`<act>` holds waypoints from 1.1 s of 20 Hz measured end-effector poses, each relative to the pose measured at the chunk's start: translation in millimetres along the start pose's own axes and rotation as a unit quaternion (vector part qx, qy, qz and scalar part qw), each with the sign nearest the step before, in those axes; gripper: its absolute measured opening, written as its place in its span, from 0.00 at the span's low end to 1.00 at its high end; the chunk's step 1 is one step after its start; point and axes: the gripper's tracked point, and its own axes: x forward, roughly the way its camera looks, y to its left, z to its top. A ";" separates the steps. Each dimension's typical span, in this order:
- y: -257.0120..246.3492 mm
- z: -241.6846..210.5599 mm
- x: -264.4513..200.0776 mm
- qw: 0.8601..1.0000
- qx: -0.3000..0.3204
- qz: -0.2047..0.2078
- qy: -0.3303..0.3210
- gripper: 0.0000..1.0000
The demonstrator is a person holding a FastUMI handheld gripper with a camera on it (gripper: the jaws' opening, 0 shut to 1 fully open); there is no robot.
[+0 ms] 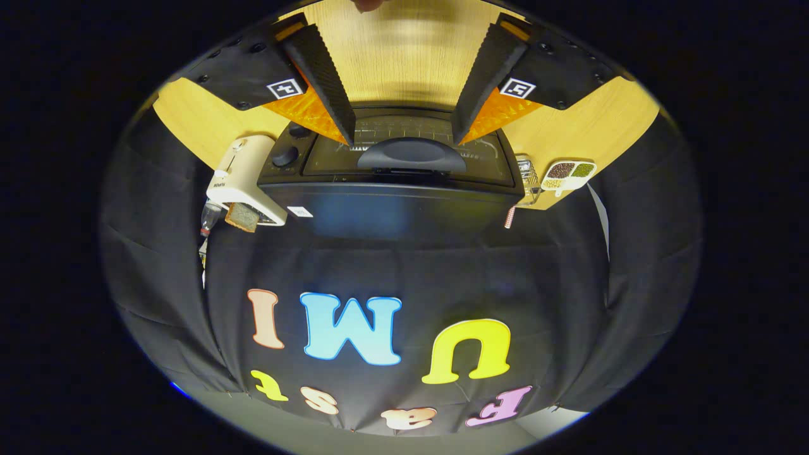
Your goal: Open the toaster oven, put the food inside, and close the toaster oven door.
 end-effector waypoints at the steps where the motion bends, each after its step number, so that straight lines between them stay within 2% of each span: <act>1: -0.7 6.6 -7.3 1.000 -0.002 0.004 -0.010 0.97; 7: -25.4 50.3 -75.9 0.996 -0.012 0.022 -0.080 0.97; 11: -68.5 69.7 -123.3 0.993 -0.022 0.009 -0.120 0.97; 22: -245.1 104.9 -178.5 0.982 0.005 -0.091 -0.166 0.97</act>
